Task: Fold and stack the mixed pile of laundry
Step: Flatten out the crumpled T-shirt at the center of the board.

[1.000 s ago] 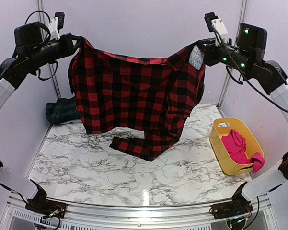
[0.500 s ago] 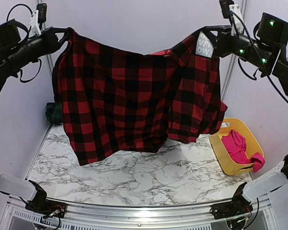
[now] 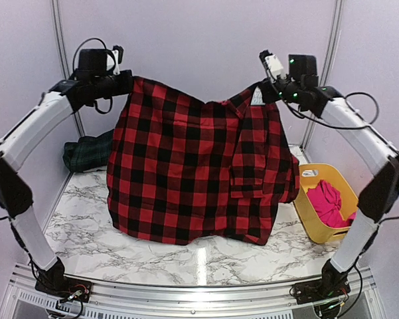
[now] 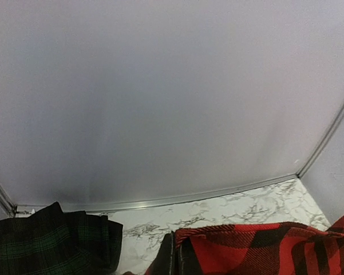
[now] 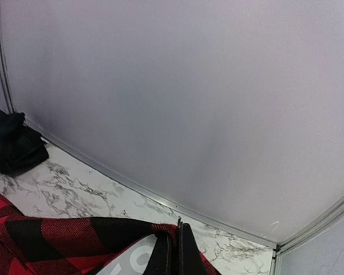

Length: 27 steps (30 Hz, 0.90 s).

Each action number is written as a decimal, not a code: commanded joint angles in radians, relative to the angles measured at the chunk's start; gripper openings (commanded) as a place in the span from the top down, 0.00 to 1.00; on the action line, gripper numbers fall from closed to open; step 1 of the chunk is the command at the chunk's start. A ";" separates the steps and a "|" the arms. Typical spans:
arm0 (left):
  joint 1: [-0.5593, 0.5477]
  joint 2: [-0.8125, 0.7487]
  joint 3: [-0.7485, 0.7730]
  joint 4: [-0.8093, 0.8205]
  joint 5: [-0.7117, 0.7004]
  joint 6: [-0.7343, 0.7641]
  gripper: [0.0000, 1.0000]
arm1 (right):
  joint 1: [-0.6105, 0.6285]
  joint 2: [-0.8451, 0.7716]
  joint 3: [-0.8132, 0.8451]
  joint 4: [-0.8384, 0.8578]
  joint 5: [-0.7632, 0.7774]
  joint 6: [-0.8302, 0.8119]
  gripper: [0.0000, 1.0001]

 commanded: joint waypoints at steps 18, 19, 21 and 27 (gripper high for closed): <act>-0.098 0.159 -0.263 -0.072 0.032 0.231 0.01 | -0.118 0.147 -0.182 -0.198 -0.368 0.265 0.13; -0.124 0.105 -0.353 -0.063 0.061 0.254 0.01 | -0.097 0.107 -0.257 -0.215 -0.390 0.267 0.17; -0.155 0.012 -0.496 -0.054 0.131 0.269 0.03 | -0.057 0.026 -0.376 -0.240 -0.414 0.295 0.24; -0.212 -0.146 -0.781 -0.051 0.315 0.260 0.23 | 0.051 -0.152 -0.766 -0.174 -0.495 0.473 0.31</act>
